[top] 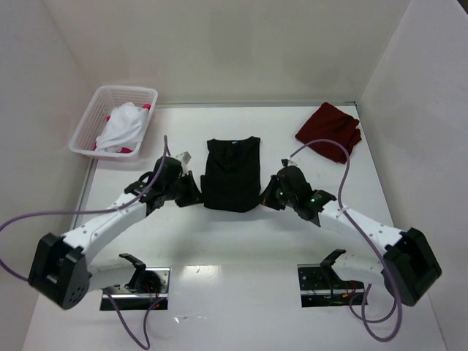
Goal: Fold and stack the t-shirts
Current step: Fold the long partially folded tshirt into a neat square
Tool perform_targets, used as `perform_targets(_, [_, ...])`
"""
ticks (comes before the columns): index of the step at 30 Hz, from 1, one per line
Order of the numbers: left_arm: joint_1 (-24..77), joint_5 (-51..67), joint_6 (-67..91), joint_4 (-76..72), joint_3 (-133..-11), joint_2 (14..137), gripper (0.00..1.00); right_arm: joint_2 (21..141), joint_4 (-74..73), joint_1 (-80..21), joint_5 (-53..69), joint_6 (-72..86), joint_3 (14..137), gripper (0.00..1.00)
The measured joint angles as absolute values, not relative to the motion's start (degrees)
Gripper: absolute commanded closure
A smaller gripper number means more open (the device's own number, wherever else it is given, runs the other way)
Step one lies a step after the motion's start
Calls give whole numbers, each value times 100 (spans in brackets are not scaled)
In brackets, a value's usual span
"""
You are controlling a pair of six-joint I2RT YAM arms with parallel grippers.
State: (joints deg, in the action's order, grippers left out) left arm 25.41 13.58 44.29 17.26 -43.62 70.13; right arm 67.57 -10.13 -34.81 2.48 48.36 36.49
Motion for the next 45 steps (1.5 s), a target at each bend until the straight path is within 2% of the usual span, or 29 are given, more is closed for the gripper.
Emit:
perform_targets(8, [2812, 1066, 4676, 2571, -4386, 5330, 100, 5470, -1695, -4252, -19, 5365, 3568, 100])
perform_targets(15, [2801, 856, 4617, 2832, -4952, 5815, 100, 5336, -2115, -4217, -434, 5424, 4040, 100])
perform_targets(22, [2152, 1028, 4233, 2552, -5631, 7590, 100, 6525, -1758, -3500, -414, 5151, 4497, 100])
perform_targets(28, [1737, 1315, 3994, 2438, -6764, 9094, 100, 7791, -1514, -2980, -270, 4875, 5245, 100])
perform_targets(35, [1247, 1603, 3876, 2117, -7590, 10197, 100, 9391, -963, -2515, -30, 4554, 6622, 100])
perform_targets(40, [980, 1769, 3883, 1900, -7988, 11037, 100, 10294, -622, -2379, 123, 4495, 7006, 97])
perform_targets(45, [873, 1903, 3905, 1741, -8440, 11771, 100, 11083, -604, -2231, 239, 4344, 7679, 100])
